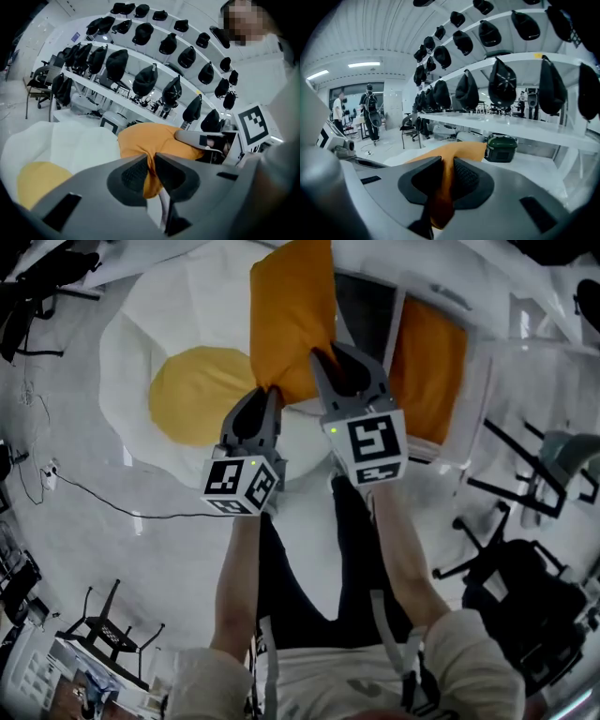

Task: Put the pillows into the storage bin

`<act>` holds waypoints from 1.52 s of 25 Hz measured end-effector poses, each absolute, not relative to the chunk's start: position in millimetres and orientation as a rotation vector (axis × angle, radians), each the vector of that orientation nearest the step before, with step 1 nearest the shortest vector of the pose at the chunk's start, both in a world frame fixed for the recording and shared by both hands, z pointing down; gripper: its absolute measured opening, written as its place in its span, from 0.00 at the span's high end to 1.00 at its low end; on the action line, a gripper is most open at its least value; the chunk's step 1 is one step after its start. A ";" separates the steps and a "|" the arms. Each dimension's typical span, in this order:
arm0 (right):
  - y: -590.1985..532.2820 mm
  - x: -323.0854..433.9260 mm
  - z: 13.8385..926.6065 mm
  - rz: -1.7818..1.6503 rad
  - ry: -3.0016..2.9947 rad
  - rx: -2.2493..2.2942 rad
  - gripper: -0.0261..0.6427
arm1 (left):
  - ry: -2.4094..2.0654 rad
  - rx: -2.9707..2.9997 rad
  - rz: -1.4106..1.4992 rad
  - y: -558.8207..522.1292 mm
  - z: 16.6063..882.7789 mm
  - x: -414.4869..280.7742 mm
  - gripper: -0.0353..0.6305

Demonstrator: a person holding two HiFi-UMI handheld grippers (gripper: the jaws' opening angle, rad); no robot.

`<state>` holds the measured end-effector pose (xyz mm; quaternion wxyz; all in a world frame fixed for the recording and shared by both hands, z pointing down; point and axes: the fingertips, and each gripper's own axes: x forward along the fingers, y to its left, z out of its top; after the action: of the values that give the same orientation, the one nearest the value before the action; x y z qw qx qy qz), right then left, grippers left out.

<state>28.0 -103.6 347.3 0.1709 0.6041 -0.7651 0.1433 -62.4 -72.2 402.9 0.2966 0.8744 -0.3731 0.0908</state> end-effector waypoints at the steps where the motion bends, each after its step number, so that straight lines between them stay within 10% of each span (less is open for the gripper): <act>1: -99.5 45.7 350.6 0.415 -2.148 1.750 0.85 | -0.958 2.334 0.253 -69.5 406.3 -45.9 0.86; 16: 29.3 349.9 388.7 0.524 -1.678 2.077 0.85 | -0.436 2.397 0.427 29.6 456.4 259.9 0.87; 26: 61.6 401.0 401.1 0.568 -1.596 2.191 0.85 | -0.343 2.428 0.472 53.9 465.8 306.9 0.86; 30: 64.4 421.8 397.9 0.493 -1.509 2.300 0.59 | -0.421 2.423 0.483 38.3 468.6 305.5 0.60; 38: 60.6 411.4 402.7 0.469 -1.486 2.214 0.59 | -0.477 2.461 0.441 0.9 454.8 296.6 0.60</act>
<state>411.4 60.6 402.7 0.2152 0.7986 -0.5360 0.1693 296.6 0.9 454.8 0.2940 0.9242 -0.1791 0.1655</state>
